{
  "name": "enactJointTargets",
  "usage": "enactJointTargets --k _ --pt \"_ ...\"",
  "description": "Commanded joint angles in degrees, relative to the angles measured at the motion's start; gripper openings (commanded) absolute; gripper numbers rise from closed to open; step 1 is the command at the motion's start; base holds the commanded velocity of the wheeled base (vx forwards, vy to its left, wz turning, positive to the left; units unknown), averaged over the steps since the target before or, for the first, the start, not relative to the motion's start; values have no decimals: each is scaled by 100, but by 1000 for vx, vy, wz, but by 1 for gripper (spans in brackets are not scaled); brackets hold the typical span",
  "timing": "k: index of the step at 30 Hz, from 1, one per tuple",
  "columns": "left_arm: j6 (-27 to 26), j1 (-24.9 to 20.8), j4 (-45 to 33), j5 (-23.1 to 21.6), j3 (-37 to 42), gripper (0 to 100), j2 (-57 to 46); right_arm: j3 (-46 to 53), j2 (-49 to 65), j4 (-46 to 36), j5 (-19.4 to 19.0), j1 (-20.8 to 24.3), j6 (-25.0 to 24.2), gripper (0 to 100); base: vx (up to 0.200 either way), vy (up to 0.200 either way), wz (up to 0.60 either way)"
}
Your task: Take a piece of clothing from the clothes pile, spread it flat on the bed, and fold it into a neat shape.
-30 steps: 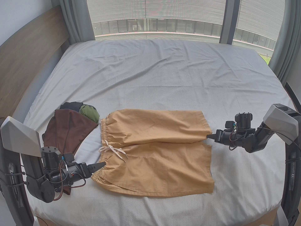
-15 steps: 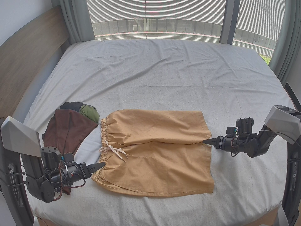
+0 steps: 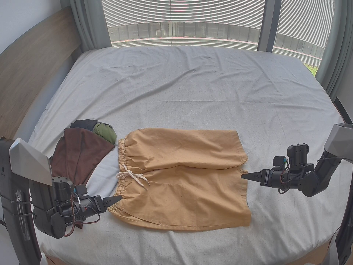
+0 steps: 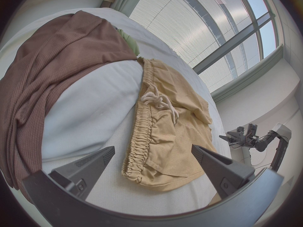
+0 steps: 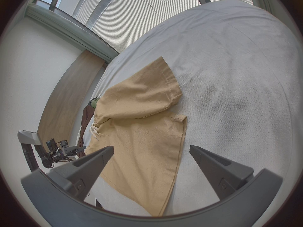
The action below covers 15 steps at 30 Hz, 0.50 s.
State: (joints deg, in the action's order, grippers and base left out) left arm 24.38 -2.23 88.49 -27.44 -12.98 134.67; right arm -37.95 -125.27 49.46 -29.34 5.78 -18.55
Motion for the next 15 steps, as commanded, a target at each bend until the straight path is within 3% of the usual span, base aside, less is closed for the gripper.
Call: enactJointTargets --k 1,15 --pt "14 -14 1 19 -2 100 270 174 222 64 -1 46 1 100 0 0 0" --pt "32 -85 1 37 -2 100 455 429 222 249 -1 -7 10 100 0 0 0"
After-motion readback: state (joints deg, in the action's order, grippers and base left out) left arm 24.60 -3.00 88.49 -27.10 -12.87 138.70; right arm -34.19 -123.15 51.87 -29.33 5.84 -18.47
